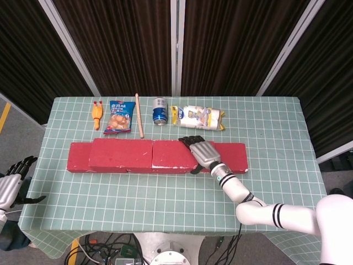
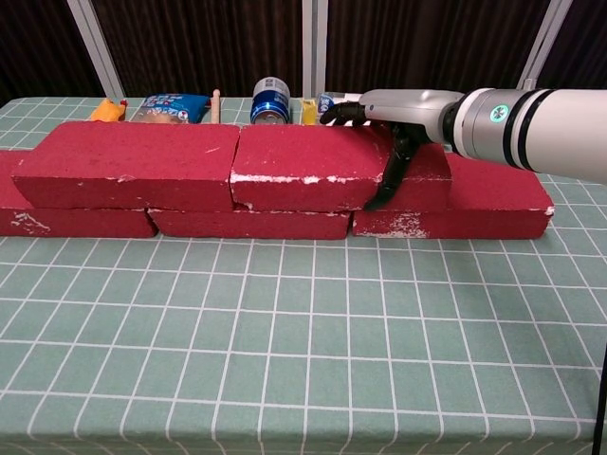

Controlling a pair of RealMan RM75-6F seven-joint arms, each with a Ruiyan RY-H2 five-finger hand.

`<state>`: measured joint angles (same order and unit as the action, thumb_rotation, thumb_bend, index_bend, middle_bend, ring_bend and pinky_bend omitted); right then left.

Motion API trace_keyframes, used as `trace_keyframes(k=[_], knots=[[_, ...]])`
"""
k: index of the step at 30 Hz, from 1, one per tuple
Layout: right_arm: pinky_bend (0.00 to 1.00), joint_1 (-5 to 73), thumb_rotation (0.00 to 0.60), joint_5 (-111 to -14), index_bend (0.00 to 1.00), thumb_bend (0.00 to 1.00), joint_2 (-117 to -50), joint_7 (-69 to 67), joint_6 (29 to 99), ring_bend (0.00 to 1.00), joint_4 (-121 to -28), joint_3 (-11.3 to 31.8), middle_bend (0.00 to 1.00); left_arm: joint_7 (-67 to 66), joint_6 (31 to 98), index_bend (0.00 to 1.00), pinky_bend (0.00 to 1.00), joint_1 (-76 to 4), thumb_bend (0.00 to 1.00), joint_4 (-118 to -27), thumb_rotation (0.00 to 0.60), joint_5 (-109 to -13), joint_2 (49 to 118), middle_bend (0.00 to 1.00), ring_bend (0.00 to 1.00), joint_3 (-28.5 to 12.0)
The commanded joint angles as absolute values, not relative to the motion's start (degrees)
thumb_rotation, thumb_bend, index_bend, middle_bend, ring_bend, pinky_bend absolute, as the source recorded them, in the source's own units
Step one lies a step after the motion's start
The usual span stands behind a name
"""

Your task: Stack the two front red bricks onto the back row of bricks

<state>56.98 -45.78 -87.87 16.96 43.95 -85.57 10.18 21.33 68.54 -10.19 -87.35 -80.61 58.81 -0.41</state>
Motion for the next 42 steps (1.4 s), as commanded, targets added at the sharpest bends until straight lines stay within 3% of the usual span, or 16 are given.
trace_keyframes(k=[1,42], knots=[[0.00,56.94,0.600,-46.04,0.00,0.00,-87.87,16.73,43.91,0.00,-85.52,10.26,0.00,21.39,68.56,0.03,0.00,-10.18,0.00,-87.30,0.600,-80.63,58.83,0.00,0.00,-0.41],[0.00,58.64,0.600,-48.05,0.00,0.00,-88.29,17.22,42.37,0.00,-83.33,10.07,0.00,21.78,68.51,0.03,0.00,-10.10,0.00,-87.08,0.600,-80.62,58.70,0.00,0.00,-0.45]])
